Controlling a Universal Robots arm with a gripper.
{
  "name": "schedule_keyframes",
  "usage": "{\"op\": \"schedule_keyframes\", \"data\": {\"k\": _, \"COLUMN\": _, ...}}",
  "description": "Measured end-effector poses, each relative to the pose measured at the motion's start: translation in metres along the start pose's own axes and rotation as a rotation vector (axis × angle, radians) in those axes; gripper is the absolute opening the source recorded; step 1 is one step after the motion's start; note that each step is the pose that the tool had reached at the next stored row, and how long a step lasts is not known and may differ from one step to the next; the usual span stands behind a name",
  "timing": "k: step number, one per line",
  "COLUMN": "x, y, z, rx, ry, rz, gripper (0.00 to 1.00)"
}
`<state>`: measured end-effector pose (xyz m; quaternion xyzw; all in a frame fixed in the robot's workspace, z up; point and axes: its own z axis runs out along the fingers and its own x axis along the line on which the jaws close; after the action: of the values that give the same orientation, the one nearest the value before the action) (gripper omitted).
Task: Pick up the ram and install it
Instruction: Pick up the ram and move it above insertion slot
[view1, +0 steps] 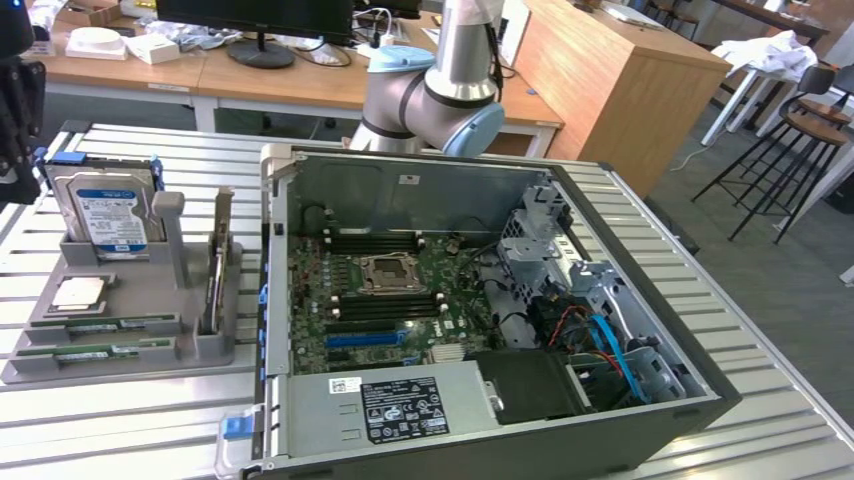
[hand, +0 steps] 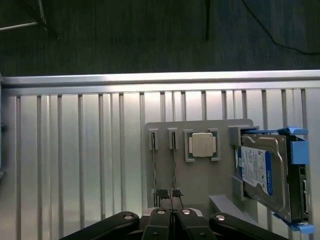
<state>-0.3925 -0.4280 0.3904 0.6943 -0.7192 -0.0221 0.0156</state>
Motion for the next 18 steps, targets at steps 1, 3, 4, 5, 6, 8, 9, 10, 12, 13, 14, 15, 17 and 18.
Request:
{"op": "schedule_keyframes", "data": {"k": 1, "x": 0.0, "y": 0.0, "z": 0.0, "rx": -0.0001, "ry": 0.0009, "rz": -0.015, "gripper": 0.1}}
{"op": "schedule_keyframes", "data": {"k": 3, "x": 0.0, "y": 0.0, "z": 0.0, "rx": -0.0004, "ry": 0.0027, "rz": -0.046, "gripper": 0.1}}
{"op": "schedule_keyframes", "data": {"k": 4, "x": 0.0, "y": 0.0, "z": 0.0, "rx": -0.0005, "ry": 0.0034, "rz": -0.059, "gripper": 0.1}}
{"op": "schedule_keyframes", "data": {"k": 5, "x": 0.0, "y": 0.0, "z": 0.0, "rx": -0.0005, "ry": 0.0034, "rz": -0.061, "gripper": 0.1}}
{"op": "schedule_keyframes", "data": {"k": 6, "x": 0.0, "y": 0.0, "z": 0.0, "rx": -0.0005, "ry": 0.0035, "rz": -0.061, "gripper": 0.1}}
{"op": "schedule_keyframes", "data": {"k": 8, "x": 0.0, "y": 0.0, "z": 0.0, "rx": -0.0005, "ry": 0.0035, "rz": -0.061, "gripper": 0.1}}
{"op": "schedule_keyframes", "data": {"k": 9, "x": 0.0, "y": 0.0, "z": 0.0, "rx": -0.0006, "ry": 0.0036, "rz": -0.061, "gripper": 0.1}}
{"op": "schedule_keyframes", "data": {"k": 10, "x": 0.0, "y": 0.0, "z": 0.0, "rx": -0.0005, "ry": 0.0035, "rz": -0.061, "gripper": 0.1}}
{"op": "schedule_keyframes", "data": {"k": 12, "x": -0.0002, "y": -0.0012, "z": 0.0, "rx": -0.0004, "ry": 0.0035, "rz": -0.061, "gripper": 0.1}}
{"op": "schedule_keyframes", "data": {"k": 13, "x": -0.0001, "y": -0.0023, "z": -0.0001, "rx": -0.0005, "ry": 0.0036, "rz": -0.061, "gripper": 0.1}}
{"op": "schedule_keyframes", "data": {"k": 14, "x": -0.0001, "y": -0.0035, "z": -0.0002, "rx": -0.0005, "ry": 0.0035, "rz": -0.061, "gripper": 0.1}}
{"op": "schedule_keyframes", "data": {"k": 15, "x": -0.0001, "y": -0.0049, "z": -0.0002, "rx": -0.0005, "ry": 0.0035, "rz": -0.061, "gripper": 0.1}}
{"op": "schedule_keyframes", "data": {"k": 17, "x": -0.0001, "y": -0.0073, "z": -0.0004, "rx": -0.0005, "ry": 0.0035, "rz": -0.061, "gripper": 0.1}}
{"op": "schedule_keyframes", "data": {"k": 18, "x": -0.0001, "y": -0.0085, "z": -0.0004, "rx": -0.0005, "ry": 0.0035, "rz": -0.061, "gripper": 0.1}}
